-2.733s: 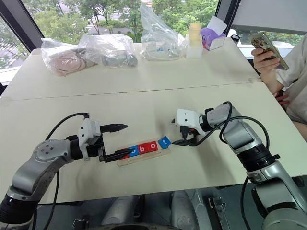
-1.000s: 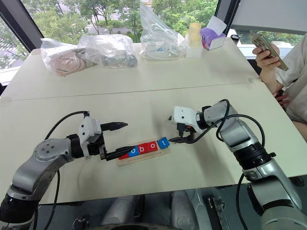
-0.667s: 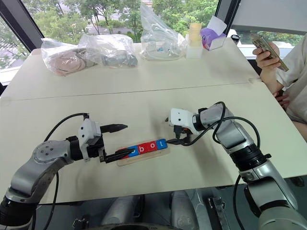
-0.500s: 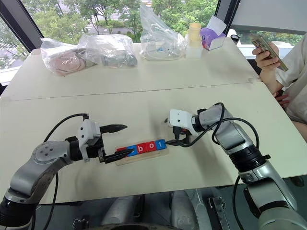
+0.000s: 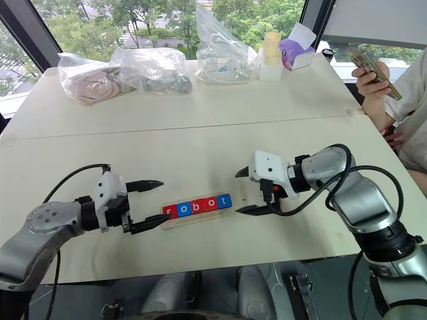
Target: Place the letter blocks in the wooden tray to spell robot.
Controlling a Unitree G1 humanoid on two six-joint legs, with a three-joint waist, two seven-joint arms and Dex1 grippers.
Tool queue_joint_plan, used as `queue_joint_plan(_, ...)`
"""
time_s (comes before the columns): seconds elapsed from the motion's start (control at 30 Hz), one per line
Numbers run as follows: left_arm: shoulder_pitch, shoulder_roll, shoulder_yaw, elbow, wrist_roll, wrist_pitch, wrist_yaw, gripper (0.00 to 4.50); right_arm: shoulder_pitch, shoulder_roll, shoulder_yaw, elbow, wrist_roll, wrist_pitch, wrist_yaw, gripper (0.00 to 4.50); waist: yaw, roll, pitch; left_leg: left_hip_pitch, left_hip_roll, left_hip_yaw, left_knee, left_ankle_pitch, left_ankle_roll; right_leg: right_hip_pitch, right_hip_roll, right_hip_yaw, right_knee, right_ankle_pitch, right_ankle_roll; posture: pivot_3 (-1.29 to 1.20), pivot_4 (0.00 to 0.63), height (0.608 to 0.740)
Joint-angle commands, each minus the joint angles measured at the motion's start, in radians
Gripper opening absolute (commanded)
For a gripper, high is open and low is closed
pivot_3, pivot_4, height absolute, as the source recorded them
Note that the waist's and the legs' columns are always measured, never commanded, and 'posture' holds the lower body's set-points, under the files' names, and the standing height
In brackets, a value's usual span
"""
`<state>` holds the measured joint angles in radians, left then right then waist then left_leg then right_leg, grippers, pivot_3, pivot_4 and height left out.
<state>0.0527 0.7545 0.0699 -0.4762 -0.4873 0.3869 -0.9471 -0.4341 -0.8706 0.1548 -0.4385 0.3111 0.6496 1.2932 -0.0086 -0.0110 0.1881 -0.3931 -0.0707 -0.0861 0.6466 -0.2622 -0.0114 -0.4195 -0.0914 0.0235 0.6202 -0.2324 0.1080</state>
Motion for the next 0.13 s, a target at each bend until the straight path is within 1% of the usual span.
queue_joint_plan(0.03, 0.025, 0.023, 0.04, -0.02, -0.011, -0.013, -0.02, 4.5, 0.031, -0.039, -0.056, -0.081, 0.074, 0.054, -0.01, 4.47, 0.0, 0.0, 0.0, 0.0, 0.0, 0.0, 0.0, 0.0, 0.0, 0.0, 0.0, 0.0, 0.0, 0.0, 0.0, 0.0, 0.15, 0.74)
queue_joint_plan(0.13, 0.039, 0.029, 0.051, -0.03, -0.031, 0.0, -0.027, 4.5, 0.061, -0.058, -0.064, -0.108, 0.1, 0.071, -0.027, 4.47, 0.0, 0.0, 0.0, 0.0, 0.0, 0.0, 0.0, 0.0, 0.0, 0.0, 0.0, 0.0, 0.0, 0.0, 0.0, 0.0, 0.15, 0.74)
